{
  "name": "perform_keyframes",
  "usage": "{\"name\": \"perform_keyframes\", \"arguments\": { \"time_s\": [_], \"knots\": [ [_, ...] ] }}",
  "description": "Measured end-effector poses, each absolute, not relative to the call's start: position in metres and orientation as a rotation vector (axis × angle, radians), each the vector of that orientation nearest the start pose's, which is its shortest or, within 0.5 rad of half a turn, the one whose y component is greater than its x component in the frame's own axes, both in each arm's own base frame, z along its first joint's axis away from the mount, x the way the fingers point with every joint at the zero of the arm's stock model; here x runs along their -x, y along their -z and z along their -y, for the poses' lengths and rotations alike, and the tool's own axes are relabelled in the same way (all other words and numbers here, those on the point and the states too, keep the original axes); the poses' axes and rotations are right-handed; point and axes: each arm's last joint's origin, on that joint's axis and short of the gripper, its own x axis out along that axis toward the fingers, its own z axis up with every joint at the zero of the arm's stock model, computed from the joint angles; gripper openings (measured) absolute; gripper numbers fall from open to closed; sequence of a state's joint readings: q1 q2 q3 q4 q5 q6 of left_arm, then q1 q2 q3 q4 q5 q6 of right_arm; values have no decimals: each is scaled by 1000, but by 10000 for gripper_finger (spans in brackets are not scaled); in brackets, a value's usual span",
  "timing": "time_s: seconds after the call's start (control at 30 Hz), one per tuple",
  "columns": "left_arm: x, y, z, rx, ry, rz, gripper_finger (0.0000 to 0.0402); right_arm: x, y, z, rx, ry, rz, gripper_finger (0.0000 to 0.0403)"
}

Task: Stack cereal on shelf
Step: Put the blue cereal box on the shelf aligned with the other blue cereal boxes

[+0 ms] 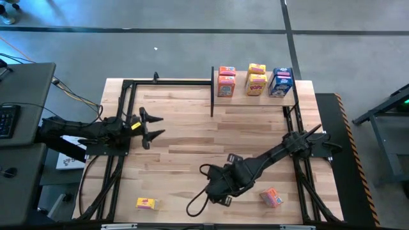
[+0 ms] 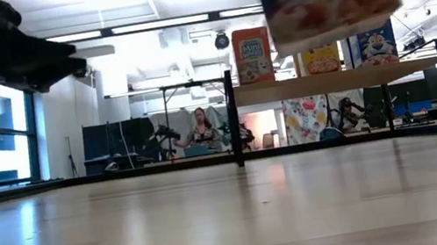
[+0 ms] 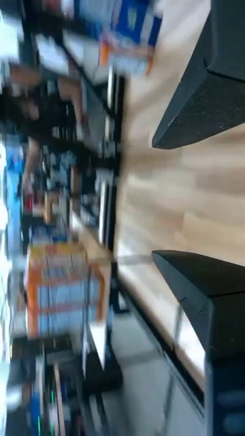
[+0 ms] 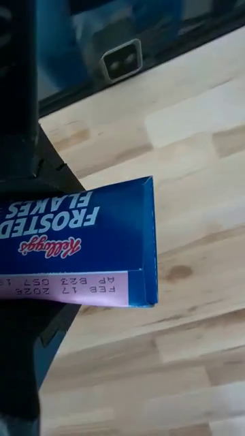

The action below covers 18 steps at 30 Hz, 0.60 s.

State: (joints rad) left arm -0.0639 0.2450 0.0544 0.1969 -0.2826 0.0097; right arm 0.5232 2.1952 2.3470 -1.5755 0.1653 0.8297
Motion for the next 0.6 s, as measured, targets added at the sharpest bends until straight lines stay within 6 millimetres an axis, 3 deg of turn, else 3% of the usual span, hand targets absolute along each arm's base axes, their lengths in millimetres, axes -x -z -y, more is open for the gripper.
{"name": "perform_keyframes", "arguments": {
  "time_s": [0.13,0.33,0.6],
  "knots": [
    [-110,-178,-3,18,-285,-1,246,-364,-326,-204,-160,200,-1335,156],
    [-111,-172,4,-21,-35,-10,246,-355,-349,-192,-110,169,-1268,156],
    [-111,-171,7,-35,55,-17,246,-337,-387,-168,-53,124,-1166,156]
  ]
}}
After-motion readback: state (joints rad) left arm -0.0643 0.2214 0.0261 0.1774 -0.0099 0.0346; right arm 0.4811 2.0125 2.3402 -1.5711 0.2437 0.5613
